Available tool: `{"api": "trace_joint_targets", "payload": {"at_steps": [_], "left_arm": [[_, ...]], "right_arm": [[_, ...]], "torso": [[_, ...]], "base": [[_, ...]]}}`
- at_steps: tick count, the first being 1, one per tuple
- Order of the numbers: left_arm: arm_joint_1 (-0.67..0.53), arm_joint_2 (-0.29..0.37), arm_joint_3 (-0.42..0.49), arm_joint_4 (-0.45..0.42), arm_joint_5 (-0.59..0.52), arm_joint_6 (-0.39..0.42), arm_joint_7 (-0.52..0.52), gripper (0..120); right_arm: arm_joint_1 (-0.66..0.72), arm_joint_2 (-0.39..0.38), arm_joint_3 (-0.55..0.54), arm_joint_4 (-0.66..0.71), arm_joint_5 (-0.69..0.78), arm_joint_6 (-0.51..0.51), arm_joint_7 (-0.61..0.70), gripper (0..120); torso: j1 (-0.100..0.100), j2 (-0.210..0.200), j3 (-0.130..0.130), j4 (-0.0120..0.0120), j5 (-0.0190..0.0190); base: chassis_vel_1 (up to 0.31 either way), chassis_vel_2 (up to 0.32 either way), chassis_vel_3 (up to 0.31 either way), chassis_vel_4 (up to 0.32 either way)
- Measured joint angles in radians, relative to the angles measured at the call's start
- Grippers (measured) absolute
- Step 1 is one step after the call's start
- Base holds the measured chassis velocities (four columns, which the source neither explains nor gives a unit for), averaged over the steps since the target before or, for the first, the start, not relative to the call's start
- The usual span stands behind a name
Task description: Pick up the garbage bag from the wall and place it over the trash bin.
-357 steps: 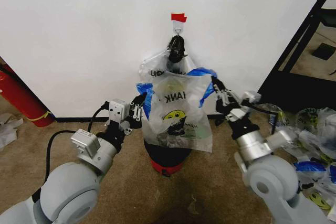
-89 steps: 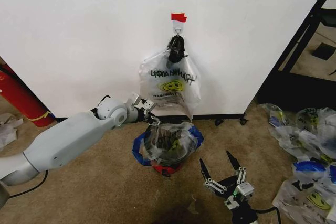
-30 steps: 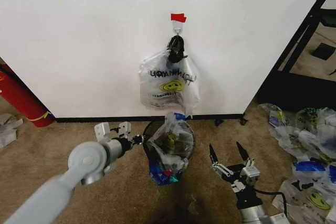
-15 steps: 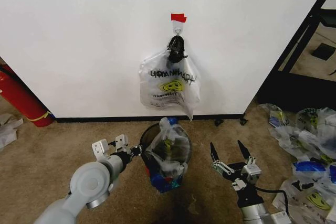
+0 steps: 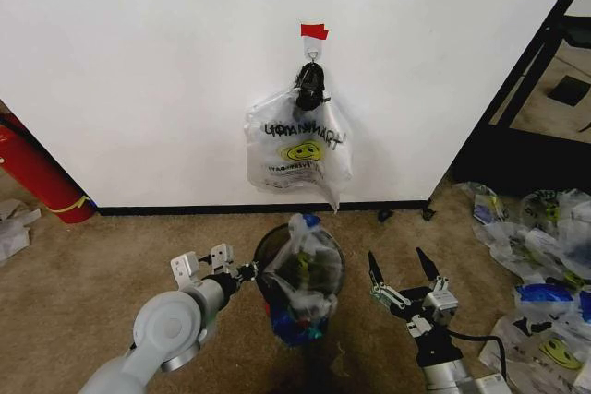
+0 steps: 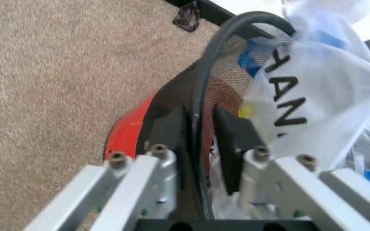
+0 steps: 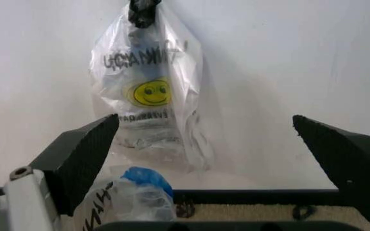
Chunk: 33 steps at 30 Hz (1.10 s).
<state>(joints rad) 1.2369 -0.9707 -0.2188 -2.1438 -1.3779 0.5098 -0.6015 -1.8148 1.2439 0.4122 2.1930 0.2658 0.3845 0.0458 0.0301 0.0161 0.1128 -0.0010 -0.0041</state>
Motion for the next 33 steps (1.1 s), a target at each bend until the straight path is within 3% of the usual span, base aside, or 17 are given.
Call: {"api": "trace_joint_targets", "payload": {"at_steps": [5,7,10,15,20,23,28,29,33], "left_arm": [[0.006,0.029,-0.02,-0.022,0.078,0.007,0.034,46],[0.007,0.03,-0.021,-0.023,0.082,0.007,0.036,46],[0.025,0.043,-0.058,-0.065,0.148,0.005,0.059,64],[0.067,0.051,-0.086,-0.118,0.243,-0.016,0.099,79],[0.137,0.049,-0.061,-0.176,0.514,-0.079,0.172,98],[0.148,0.041,-0.046,-0.202,0.555,-0.08,0.172,100],[0.158,0.029,-0.018,-0.252,0.61,-0.054,0.171,100],[0.158,0.029,-0.018,-0.252,0.61,-0.054,0.171,100],[0.123,0.042,0.005,-0.229,0.618,-0.044,0.172,100]], "right_arm": [[-0.005,0.001,0.001,0.002,-0.003,0.002,0.0,100],[-0.005,0.001,0.001,0.002,-0.003,0.002,0.0,100],[-0.013,0.002,-0.002,0.009,-0.019,-0.008,0.022,100],[-0.024,0.0,-0.026,0.039,-0.077,-0.079,0.119,100],[0.01,-0.052,-0.076,0.118,-0.017,-0.307,0.294,100],[0.034,-0.085,-0.082,0.146,0.041,-0.389,0.341,100],[0.147,-0.218,-0.074,0.215,0.378,-0.684,0.446,100],[0.147,-0.218,-0.074,0.215,0.378,-0.684,0.446,100],[0.294,-0.276,-0.068,0.227,0.613,-0.853,0.498,100]], "torso": [[0.0,0.0,0.0,0.0,0.0],[0.0,0.0,0.0,0.0,0.0],[0.0,0.0,0.0,0.0,0.0],[0.0,0.0,0.0,-0.0001,0.0001],[0.0,0.0,0.0,0.0001,0.0001],[0.0,0.0,0.0,0.0003,0.0001],[0.0,0.0,0.0,0.0003,0.0002],[0.0,0.0,0.0,0.0003,0.0002],[0.0,0.0,0.0,0.0001,0.0001]], "base": [[0.0,0.0,0.0,0.0],[0.0,0.0,0.0,0.0],[0.0,0.0,0.0,0.0],[0.0,0.0,0.0,0.0],[0.0,0.0,0.0,0.0],[0.0,0.0,0.0,0.0],[0.0,0.0,0.0,0.0],[0.0,0.0,0.0,0.0],[0.0,0.0,0.0,0.0]]}}
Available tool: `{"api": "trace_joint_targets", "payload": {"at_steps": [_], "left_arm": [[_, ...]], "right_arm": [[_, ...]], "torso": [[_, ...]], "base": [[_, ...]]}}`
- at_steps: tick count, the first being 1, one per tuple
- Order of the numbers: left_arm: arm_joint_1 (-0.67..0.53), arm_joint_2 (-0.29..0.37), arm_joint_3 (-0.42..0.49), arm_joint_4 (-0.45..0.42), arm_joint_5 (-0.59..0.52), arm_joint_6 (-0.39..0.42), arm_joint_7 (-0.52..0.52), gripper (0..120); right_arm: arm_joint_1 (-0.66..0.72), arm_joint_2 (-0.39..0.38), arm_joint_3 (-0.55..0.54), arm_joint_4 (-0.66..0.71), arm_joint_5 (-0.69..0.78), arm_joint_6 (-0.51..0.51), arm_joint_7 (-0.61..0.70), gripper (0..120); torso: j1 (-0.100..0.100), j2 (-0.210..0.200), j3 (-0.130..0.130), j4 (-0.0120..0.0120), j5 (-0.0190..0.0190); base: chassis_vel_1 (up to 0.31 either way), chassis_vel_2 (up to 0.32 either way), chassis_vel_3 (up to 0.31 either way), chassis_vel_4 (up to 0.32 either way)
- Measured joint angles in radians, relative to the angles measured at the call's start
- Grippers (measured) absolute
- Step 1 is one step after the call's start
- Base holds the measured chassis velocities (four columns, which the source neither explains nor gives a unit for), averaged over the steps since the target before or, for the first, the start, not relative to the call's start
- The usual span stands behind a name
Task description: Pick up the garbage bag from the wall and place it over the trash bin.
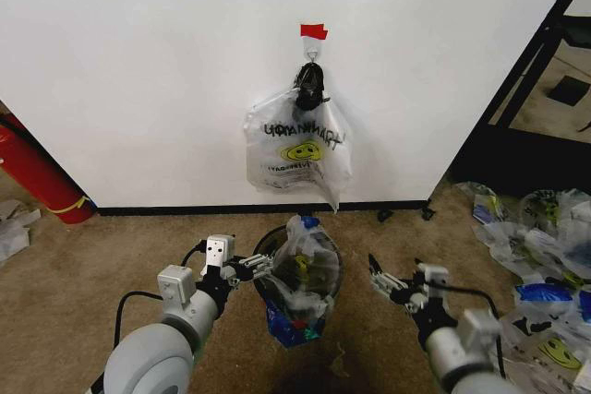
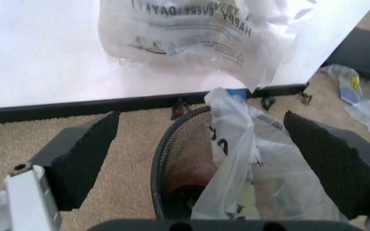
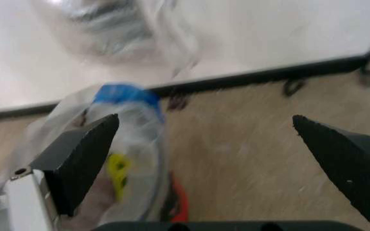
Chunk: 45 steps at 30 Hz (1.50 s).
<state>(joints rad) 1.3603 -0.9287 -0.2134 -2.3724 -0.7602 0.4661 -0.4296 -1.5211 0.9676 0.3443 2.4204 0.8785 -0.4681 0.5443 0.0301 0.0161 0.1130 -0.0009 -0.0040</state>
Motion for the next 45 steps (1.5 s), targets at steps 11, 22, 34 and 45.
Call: {"api": "trace_joint_targets", "payload": {"at_steps": [11,22,34,45], "left_arm": [[-0.011,0.008,0.017,0.026,-0.009,0.016,0.003,100],[-0.01,-0.007,0.022,0.035,-0.018,0.025,0.0,100],[-0.016,-0.013,0.033,0.06,-0.027,0.025,-0.003,100],[-0.006,-0.02,0.034,0.06,-0.028,0.025,-0.004,100]], "right_arm": [[0.25,0.01,-0.058,-0.057,0.434,-0.274,0.3,100],[0.425,0.111,-0.192,-0.203,0.569,-0.276,0.512,100],[0.469,0.213,-0.287,-0.289,0.555,-0.267,0.634,100],[0.483,0.216,-0.339,-0.294,0.543,-0.266,0.687,100]], "torso": [[0.0,0.0,0.0,-0.0001,0.0],[0.0,0.0,0.0,-0.0001,-0.0002],[0.0,0.0,0.0,-0.0002,-0.0002],[0.0,0.0,0.0,-0.0002,-0.0002]], "base": [[0.0,0.0,0.0,0.0],[0.0,0.0,0.0,0.0],[0.0,0.0,0.0,0.0],[0.0,0.0,0.0,0.0]]}}
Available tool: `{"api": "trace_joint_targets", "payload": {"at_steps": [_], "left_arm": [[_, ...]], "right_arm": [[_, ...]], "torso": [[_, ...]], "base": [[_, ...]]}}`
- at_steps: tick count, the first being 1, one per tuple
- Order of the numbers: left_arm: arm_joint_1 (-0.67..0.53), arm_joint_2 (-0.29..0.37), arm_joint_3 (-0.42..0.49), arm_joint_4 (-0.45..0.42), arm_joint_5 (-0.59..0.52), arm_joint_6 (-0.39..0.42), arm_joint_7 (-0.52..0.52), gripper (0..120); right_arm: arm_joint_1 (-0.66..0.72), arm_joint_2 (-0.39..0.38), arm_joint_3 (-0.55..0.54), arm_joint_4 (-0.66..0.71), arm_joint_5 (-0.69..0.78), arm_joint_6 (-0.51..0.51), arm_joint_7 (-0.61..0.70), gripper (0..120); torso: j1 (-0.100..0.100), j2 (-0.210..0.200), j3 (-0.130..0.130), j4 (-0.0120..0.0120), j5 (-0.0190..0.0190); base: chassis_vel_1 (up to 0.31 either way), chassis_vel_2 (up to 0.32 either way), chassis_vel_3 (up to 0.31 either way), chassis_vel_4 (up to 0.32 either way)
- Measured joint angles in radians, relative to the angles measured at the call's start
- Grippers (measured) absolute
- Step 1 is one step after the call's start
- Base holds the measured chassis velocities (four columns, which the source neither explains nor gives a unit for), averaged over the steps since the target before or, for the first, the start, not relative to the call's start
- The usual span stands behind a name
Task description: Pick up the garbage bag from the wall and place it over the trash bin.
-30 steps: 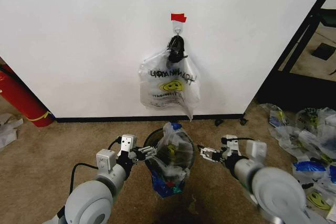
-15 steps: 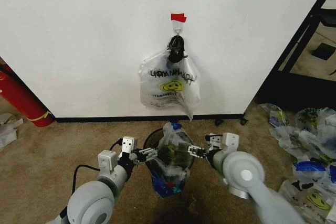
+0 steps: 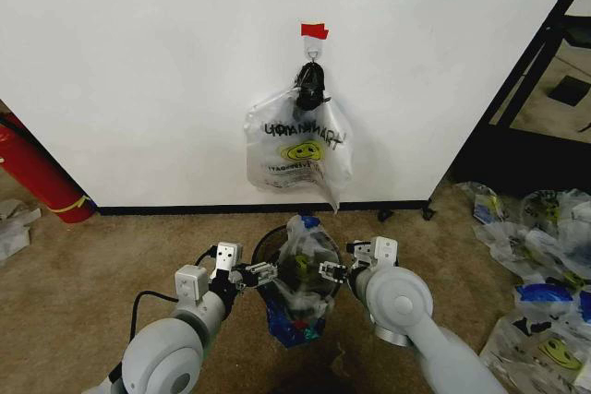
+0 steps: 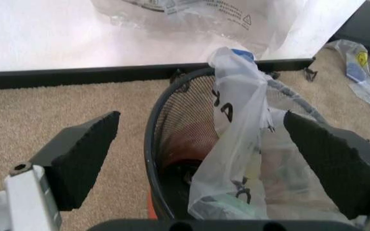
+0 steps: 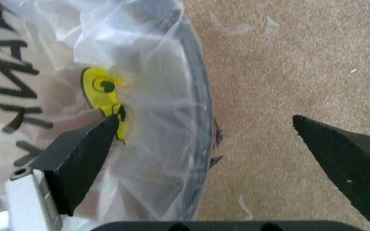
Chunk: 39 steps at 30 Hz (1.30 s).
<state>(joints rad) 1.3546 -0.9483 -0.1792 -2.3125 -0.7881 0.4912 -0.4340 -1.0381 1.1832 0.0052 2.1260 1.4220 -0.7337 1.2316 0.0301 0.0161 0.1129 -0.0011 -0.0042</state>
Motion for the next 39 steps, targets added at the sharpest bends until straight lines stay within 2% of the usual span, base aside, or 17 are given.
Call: {"api": "trace_joint_targets", "payload": {"at_steps": [5,8,9,16,17,21,22,32,39], "left_arm": [[0.005,0.0,0.0,0.005,-0.003,0.0,0.0,100],[-0.006,-0.001,0.009,0.013,-0.006,0.001,-0.001,100],[-0.006,-0.001,0.009,0.013,-0.006,0.001,-0.001,100],[-0.012,-0.013,0.026,0.019,-0.006,0.002,-0.002,100],[-0.012,-0.013,0.026,0.019,-0.006,0.002,-0.002,100],[-0.009,-0.011,0.025,0.017,-0.005,0.002,-0.002,100],[-0.009,-0.011,0.025,0.017,-0.005,0.002,-0.002,100],[-0.001,-0.007,0.017,0.006,-0.004,0.001,-0.003,100],[0.001,-0.002,0.016,0.005,-0.002,0.001,-0.003,100]], "right_arm": [[-0.002,0.008,-0.015,-0.017,-0.006,0.001,0.006,99],[-0.009,0.019,-0.016,-0.026,-0.026,0.001,0.0,89],[-0.009,0.019,-0.016,-0.026,-0.026,0.001,0.0,89],[-0.028,0.033,-0.016,-0.04,-0.087,0.002,-0.04,58],[-0.028,0.033,-0.016,-0.04,-0.087,0.002,-0.04,58],[-0.028,0.04,-0.023,-0.044,-0.103,0.002,-0.04,42],[-0.028,0.04,-0.023,-0.044,-0.103,0.002,-0.04,42],[-0.025,0.044,-0.035,-0.04,-0.135,0.003,-0.039,4],[-0.032,0.05,-0.032,-0.039,-0.146,0.004,-0.046,1]], "torso": [[0.0,0.0,0.0,0.0001,0.0002],[0.0,0.0,0.0,0.0001,0.0001],[0.0,0.0,0.0,0.0001,0.0001],[0.0,0.0,0.0,0.0001,0.0001],[0.0,0.0,0.0,0.0001,0.0001],[0.0,0.0,0.0,0.0001,0.0001],[0.0,0.0,0.0,0.0001,0.0001],[0.0,0.0,0.0,0.0001,0.0001],[0.0,0.0,0.0,0.0,0.0]], "base": [[0.0,0.0,0.0,0.0],[0.0,0.0,0.0,0.0],[0.0,0.0,0.0,0.0],[0.0,0.0,0.0,0.0],[0.0,0.0,0.0,0.0],[0.0,0.0,0.0,0.0],[0.0,0.0,0.0,0.0],[0.0,0.0,0.0,0.0],[0.0,0.0,0.0,0.0]]}}
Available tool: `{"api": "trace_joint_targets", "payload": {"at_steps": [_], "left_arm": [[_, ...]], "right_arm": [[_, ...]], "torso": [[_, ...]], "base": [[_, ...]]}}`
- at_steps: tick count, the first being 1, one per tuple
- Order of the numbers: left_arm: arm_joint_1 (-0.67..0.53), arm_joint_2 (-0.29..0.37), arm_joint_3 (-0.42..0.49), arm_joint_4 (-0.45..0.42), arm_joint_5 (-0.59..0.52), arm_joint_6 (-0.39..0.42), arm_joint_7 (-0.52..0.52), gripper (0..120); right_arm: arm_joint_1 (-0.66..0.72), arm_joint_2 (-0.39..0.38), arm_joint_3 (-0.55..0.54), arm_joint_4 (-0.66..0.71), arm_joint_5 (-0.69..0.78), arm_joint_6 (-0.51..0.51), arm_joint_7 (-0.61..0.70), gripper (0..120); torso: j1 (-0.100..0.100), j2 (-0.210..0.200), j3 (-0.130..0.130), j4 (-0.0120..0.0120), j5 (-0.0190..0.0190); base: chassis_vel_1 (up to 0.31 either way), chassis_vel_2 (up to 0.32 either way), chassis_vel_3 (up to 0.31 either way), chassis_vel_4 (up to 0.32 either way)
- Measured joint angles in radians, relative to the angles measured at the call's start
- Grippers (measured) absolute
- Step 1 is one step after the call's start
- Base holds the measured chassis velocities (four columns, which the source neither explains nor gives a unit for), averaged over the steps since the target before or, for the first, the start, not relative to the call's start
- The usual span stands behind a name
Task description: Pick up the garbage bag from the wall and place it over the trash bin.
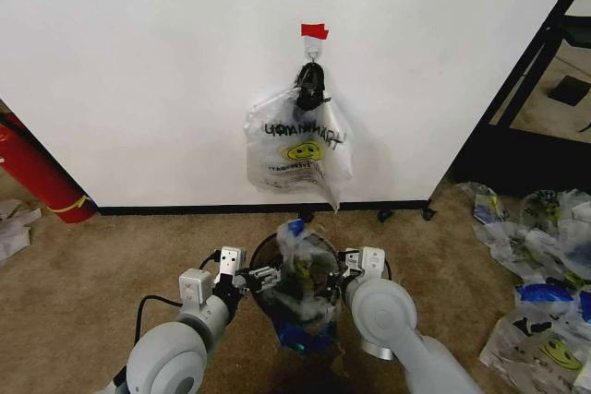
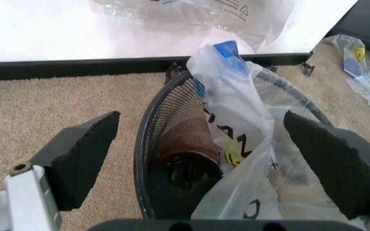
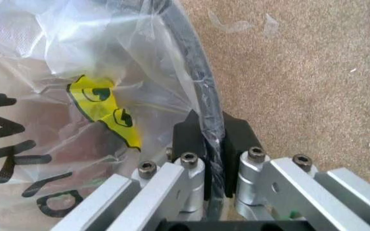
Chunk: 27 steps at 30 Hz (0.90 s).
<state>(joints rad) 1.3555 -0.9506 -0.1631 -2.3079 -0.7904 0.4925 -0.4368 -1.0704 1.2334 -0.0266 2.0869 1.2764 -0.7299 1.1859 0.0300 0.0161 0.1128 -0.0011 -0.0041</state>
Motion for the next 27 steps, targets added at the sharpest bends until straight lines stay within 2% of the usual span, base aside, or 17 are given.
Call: {"api": "trace_joint_targets", "payload": {"at_steps": [7,9,14,19,22,24,27], "left_arm": [[-0.003,0.005,0.001,0.0,-0.001,0.0,0.0,100],[-0.011,0.012,0.001,-0.002,-0.008,0.002,0.0,100],[-0.034,0.033,0.0,-0.013,-0.033,0.01,0.0,100],[-0.054,0.056,0.0,-0.022,-0.053,0.017,-0.001,100],[-0.085,0.091,-0.001,-0.037,-0.089,0.026,-0.006,100],[-0.113,0.118,-0.006,-0.054,-0.13,0.034,-0.017,100],[-0.159,0.138,0.003,-0.065,-0.176,0.045,-0.029,100]], "right_arm": [[-0.019,0.013,0.024,0.005,0.004,0.012,-0.025,1],[-0.043,0.023,0.064,0.023,0.005,0.042,-0.085,1],[-0.095,0.027,0.129,0.043,-0.028,0.076,-0.182,1],[-0.134,0.027,0.164,0.065,-0.043,0.089,-0.229,1],[-0.164,0.024,0.19,0.089,-0.046,0.105,-0.277,1],[-0.173,0.022,0.192,0.097,-0.058,0.118,-0.315,1],[-0.185,0.02,0.195,0.103,-0.07,0.129,-0.34,1]], "torso": [[0.0,0.0,0.0,0.0,0.0],[0.0,0.0,0.0,0.0006,0.0003],[0.0,0.0,0.0,0.0,0.0002],[0.0,0.0,0.0,0.0,0.0002],[0.0,0.0,0.0,-0.0002,0.0],[0.0,0.0,0.0,0.001,0.0003],[0.0,0.0,0.0,0.0004,-0.0002]], "base": [[0.0,0.0,0.0,0.0],[0.0,0.0,0.0,0.0],[0.0,0.0,0.0,0.0],[0.0,0.0,0.0,0.0],[0.0,0.0,0.0,0.0],[0.0,0.0,0.0,0.0],[0.0,0.0,0.0,0.0]]}}
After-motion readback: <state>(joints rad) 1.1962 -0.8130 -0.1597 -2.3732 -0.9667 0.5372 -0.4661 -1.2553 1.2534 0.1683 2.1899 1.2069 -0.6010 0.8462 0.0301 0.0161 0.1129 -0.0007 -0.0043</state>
